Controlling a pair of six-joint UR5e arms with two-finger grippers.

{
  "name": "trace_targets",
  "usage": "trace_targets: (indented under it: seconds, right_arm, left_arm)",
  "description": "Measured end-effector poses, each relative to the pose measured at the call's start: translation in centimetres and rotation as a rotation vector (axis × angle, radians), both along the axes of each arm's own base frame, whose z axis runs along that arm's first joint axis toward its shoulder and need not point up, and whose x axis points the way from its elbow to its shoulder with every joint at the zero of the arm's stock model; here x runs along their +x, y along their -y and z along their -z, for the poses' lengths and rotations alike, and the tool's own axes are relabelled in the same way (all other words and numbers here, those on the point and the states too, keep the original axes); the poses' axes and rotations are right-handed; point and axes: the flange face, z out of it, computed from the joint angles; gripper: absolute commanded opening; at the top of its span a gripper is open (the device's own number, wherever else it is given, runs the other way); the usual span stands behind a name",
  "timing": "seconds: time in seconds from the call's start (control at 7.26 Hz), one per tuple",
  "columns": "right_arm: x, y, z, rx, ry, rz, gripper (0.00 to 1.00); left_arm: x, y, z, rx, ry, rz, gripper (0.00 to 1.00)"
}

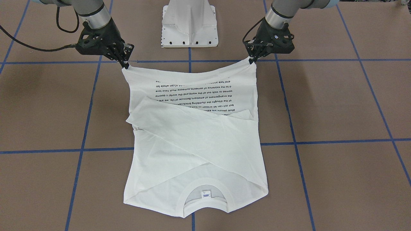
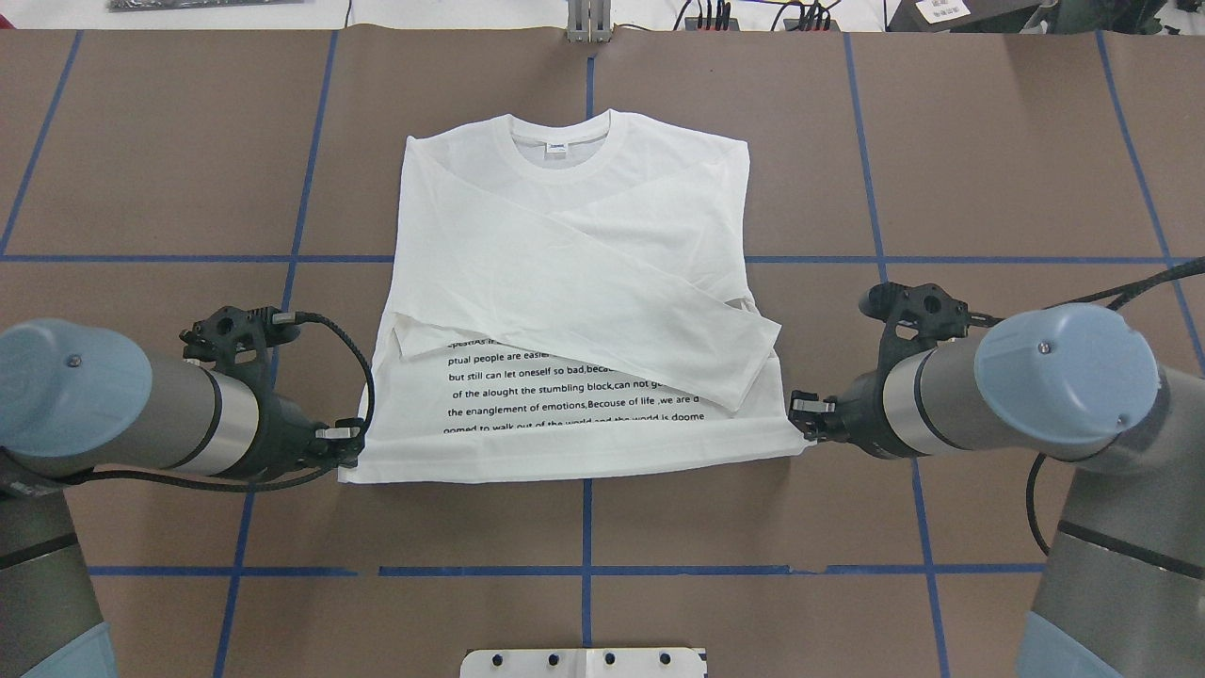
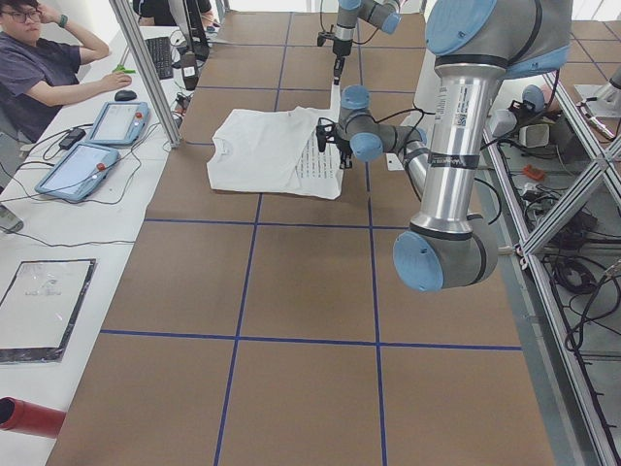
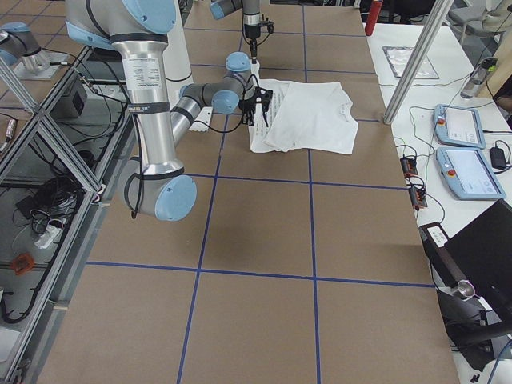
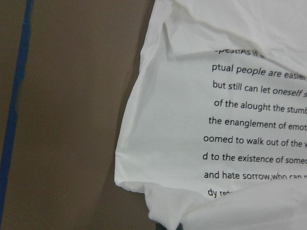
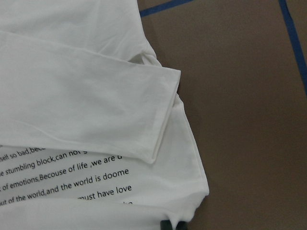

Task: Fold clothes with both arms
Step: 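Carry the hem with both grippers over the shirt toward the collar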

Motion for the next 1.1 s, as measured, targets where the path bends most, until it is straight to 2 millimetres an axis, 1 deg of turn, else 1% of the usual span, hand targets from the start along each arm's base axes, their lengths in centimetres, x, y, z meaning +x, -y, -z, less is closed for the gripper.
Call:
trace_targets:
  seconds: [0.28,0.41,0.55,0.69,0.83,0.96,1.1]
  right_arm:
    - [1.8,5.2,2.0,-0.028,0.044,-0.051,0.00]
    - [2.8,7.8,2.5,-0.036,0.051,-0.089,0.00]
    - [3.5,10.9,2.7,-0.037,0.045,-0.130,0.00]
    - [3.7,14.1,2.9,-0.030,0.029,-0.157,0.00]
    - [3.2,17.6,3.0,-0.023,0.003,-0.169,0.00]
    - [2.0,21.2,2.8,-0.024,-0.031,-0.168,0.00]
    - [0.4,24.8,2.8,-0.034,-0.063,-0.158,0.00]
  left_arm:
    - [-1.7,4.8,3.0,-0.015,-0.035,0.048,0.00]
    - [-2.6,7.2,3.8,-0.018,-0.039,0.083,0.00]
    - [-3.1,10.5,4.3,-0.017,-0.032,0.124,0.00]
    - [-3.3,14.1,4.2,-0.012,-0.011,0.158,0.00]
    - [-3.3,17.6,3.7,-0.007,0.016,0.182,0.00]
    - [-2.8,20.9,3.2,-0.003,0.039,0.197,0.00]
    - [-1.7,23.8,2.6,0.001,0.045,0.207,0.00]
